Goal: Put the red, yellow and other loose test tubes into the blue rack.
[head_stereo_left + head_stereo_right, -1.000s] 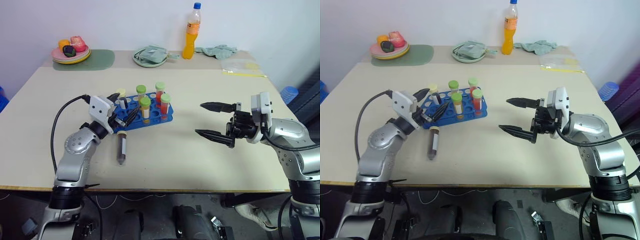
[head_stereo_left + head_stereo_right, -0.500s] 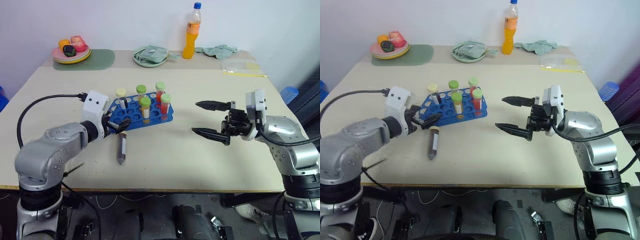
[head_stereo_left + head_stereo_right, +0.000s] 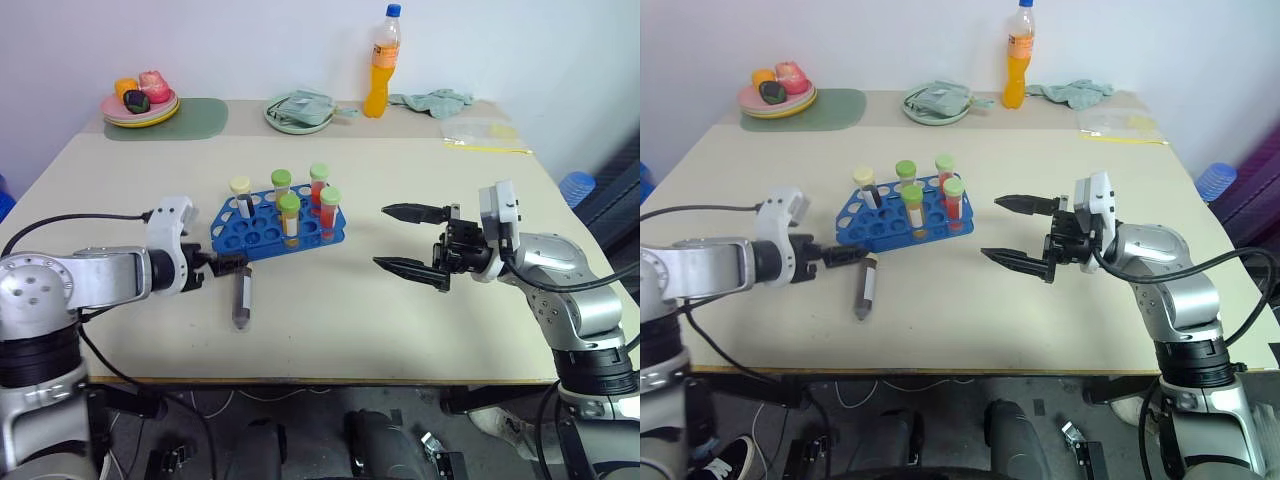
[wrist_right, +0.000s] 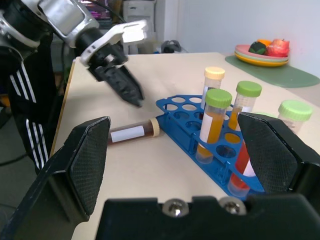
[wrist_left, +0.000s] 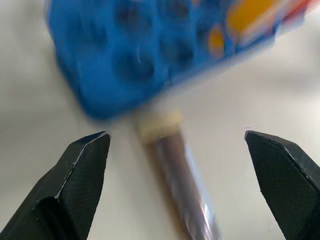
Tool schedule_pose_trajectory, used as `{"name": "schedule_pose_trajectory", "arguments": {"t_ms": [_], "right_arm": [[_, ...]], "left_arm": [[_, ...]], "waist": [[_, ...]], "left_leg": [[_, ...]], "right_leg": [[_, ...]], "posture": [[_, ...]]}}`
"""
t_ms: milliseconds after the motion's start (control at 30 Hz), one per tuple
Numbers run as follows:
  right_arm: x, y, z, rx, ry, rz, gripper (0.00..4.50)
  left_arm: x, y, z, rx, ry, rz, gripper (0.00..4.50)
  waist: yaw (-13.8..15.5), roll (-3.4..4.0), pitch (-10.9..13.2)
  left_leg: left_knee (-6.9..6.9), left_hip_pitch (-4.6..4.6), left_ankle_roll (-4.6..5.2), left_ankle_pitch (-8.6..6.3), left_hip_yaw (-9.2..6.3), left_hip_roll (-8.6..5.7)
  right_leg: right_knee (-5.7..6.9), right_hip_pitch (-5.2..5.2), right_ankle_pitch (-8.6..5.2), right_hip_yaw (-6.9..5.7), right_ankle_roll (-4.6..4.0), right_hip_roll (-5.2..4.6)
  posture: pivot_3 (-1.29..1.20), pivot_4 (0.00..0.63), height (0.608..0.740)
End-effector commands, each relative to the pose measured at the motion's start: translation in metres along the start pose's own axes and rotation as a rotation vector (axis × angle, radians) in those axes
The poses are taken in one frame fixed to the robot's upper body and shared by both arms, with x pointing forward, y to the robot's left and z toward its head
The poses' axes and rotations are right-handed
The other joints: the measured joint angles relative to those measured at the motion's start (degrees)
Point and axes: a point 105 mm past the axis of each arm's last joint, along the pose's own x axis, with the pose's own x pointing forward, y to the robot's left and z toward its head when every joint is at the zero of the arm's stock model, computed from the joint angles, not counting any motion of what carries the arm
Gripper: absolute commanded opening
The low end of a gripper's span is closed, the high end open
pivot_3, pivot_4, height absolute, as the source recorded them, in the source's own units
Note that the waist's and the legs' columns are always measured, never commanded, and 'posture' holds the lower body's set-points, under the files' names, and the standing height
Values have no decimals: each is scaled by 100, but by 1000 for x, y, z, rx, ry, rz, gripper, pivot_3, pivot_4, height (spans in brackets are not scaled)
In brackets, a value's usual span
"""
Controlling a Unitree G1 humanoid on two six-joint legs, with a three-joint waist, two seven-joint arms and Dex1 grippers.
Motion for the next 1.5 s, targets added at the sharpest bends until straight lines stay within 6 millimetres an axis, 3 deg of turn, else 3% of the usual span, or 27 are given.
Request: {"name": "schedule_pose_trajectory", "arguments": {"t_ms": [33, 167, 500, 700, 1233, 1500], "right_arm": [[1, 3, 7, -31, -34, 0, 4500], [2, 4, 7, -29, -36, 0, 4500], [4, 6, 6, -17, -42, -2, 4500], [3, 7, 7, -16, -45, -7, 4500], [4, 9, 6, -9, -44, -9, 4500], [1, 8, 6, -15, -38, -19, 4500]], "left_arm": [[-3, -16, 5, -42, -17, -9, 4436], [5, -23, 0, -68, 3, -6, 4436], [26, -16, -2, -167, 22, 91, 4436], [36, -19, -16, -202, 67, 88, 4436], [46, -27, -11, -239, 85, 42, 4436], [47, -24, -13, -257, 83, 62, 773]], "waist": [[22, 1, 0], [26, 3, -1], [17, 3, -1], [21, 3, -1], [32, 5, -2], [15, 4, -2]], "left_leg": [[-2, 2, -2, 0, 1, 1], [-8, 2, -16, 8, 8, -13], [-8, 1, -20, 11, 22, -15], [-8, 1, -20, 11, 24, -15], [-6, 4, -21, 12, 21, -16], [-7, 3, -22, 13, 19, -16]], "right_leg": [[1, 0, 0, 0, 0, -8], [-1, 3, -7, -4, -13, -22], [-5, 3, -11, -5, -20, -4], [-7, 4, -11, -4, -20, -4], [-10, 10, -11, -5, -20, -3], [-11, 9, -11, -6, -20, -2]], "posture": [[0, 150, 740], [0, 150, 740], [0, 150, 740], [0, 150, 740], [0, 150, 740], [0, 150, 740]]}}
